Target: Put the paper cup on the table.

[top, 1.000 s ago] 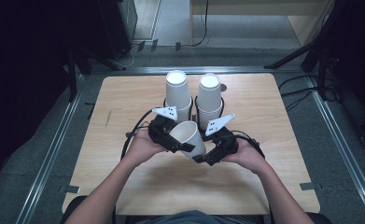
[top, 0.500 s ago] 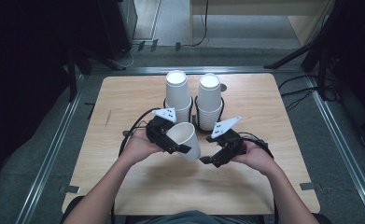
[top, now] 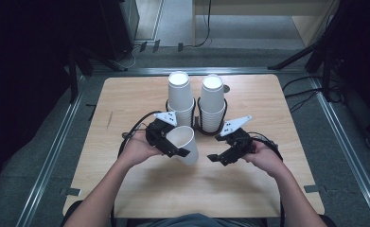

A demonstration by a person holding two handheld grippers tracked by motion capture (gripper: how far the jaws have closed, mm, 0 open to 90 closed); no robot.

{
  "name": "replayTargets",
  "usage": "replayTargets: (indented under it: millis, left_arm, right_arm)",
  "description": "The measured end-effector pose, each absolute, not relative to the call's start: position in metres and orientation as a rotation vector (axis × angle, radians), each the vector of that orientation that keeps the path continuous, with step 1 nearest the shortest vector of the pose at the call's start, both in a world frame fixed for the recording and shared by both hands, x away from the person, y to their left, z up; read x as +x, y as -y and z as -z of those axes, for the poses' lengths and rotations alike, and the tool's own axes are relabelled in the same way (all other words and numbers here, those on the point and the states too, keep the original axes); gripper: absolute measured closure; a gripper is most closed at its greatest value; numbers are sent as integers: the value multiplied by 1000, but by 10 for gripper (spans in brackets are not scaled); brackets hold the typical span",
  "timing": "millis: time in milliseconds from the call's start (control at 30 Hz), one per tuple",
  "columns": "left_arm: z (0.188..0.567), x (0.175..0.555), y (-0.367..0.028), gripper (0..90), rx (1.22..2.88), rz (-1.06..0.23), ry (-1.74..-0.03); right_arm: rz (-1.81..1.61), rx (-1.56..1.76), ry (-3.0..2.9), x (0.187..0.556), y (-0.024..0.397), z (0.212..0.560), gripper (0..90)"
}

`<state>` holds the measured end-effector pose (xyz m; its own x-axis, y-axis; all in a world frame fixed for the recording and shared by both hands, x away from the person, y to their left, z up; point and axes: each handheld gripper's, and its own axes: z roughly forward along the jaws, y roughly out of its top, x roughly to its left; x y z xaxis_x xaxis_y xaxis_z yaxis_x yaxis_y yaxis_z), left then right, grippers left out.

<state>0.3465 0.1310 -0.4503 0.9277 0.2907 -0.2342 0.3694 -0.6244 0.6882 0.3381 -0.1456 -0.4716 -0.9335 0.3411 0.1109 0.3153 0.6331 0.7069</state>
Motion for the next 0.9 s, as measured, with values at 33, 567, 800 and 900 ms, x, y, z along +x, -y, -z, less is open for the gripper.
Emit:
replayTargets:
  millis: [33, 567, 800, 900]
  left_arm:
    - [451, 346, -132, 169, 2291, 120, -466]
    - [453, 346, -151, 163, 2295, 98, -518]
    - [453, 348, -161, 162, 2294, 91, -539]
    - [452, 347, -164, 161, 2286, 98, -546]
  right_arm:
    - [-1212, 575, -2806, 339, 146, 471, 175]
    - [-1219, 606, -2812, 350, 153, 473, 182]
    - [-1206, 611, -2811, 353, 154, 475, 184]
    - [-1200, 606, -2818, 353, 155, 475, 184]
